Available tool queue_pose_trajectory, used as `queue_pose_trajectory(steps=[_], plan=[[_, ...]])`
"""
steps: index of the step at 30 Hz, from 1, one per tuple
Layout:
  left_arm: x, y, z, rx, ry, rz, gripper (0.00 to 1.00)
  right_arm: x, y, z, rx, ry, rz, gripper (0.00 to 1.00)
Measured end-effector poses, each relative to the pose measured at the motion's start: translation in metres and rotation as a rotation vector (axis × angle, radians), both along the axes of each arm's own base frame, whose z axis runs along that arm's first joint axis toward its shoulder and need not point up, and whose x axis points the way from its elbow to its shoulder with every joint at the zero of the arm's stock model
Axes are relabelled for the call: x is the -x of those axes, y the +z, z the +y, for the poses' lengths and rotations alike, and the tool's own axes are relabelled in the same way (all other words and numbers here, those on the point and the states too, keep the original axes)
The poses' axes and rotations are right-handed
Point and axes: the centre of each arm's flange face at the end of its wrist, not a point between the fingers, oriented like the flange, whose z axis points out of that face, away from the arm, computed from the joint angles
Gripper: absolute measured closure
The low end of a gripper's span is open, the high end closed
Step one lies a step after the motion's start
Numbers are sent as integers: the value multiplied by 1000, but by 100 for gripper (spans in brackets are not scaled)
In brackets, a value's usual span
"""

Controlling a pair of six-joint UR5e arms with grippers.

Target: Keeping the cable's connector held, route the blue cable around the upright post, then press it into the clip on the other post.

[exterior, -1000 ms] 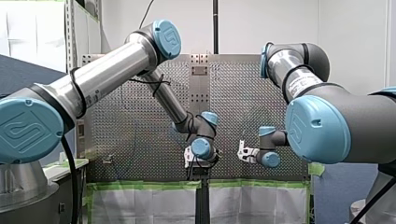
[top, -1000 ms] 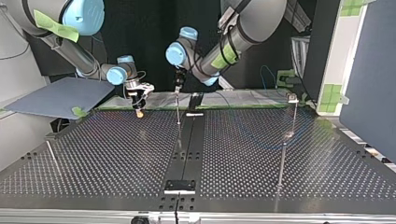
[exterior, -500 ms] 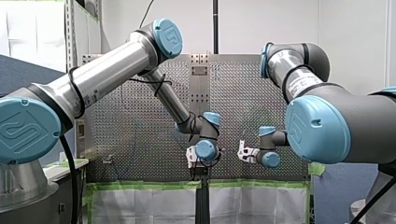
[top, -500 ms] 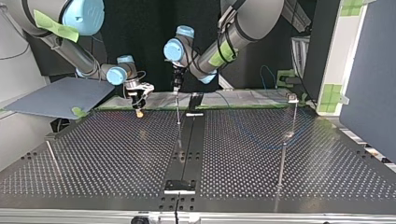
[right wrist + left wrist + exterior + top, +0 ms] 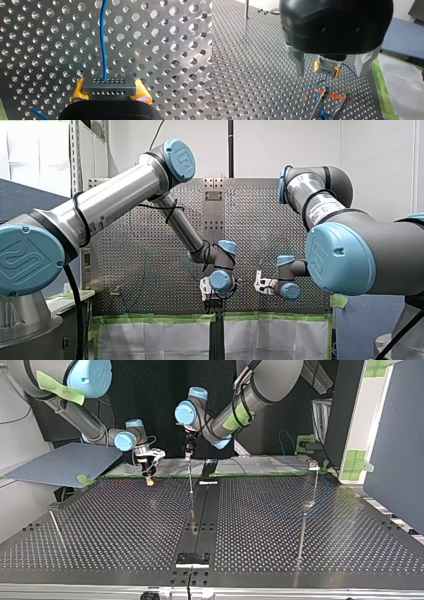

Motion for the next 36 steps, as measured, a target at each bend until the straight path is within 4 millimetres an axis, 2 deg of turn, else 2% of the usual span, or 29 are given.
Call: queue_pose_trajectory(steps=[15,36], plan=[[7,-2,0,-3,10,7,1,0,0,0,-5,0,2,100],[22,-8,21,-101,120,103,1,-2,-1,2,-5,5,7,100]])
